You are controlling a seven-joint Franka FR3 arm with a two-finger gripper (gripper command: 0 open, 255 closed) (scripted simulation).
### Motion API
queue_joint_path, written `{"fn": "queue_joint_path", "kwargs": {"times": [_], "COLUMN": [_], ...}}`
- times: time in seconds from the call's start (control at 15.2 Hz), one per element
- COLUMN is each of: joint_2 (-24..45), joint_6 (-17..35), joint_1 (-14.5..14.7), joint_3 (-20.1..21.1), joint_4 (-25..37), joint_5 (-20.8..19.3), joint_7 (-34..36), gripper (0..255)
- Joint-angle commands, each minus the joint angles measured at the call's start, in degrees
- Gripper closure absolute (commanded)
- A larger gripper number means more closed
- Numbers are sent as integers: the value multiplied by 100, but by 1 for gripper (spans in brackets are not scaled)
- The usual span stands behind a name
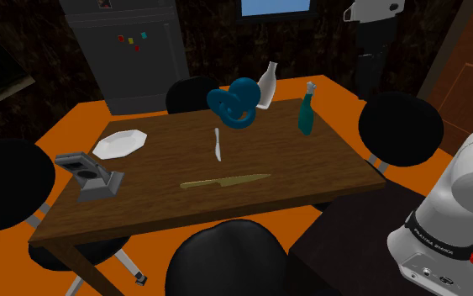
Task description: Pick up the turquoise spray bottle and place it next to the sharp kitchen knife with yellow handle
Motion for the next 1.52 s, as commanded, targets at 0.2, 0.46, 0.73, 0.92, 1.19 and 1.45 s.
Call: {"fn": "queue_joint_path", "kwargs": {"times": [0.2,0.46,0.73,0.92,1.19,1.45], "joint_2": [583,1381,2191,2804,3630,4473], "joint_6": [443,958,1378,1627,1865,1993], "joint_1": [-102,-214,-306,-369,-462,-591], "joint_3": [-189,-439,-685,-865,-1090,-1284], "joint_4": [211,586,1064,1487,2137,2890], "joint_5": [-53,-67,-8,90,296,585], "joint_7": [-18,-58,-124,-195,-319,-467], "gripper": [0,0,0,0,0,0]}}
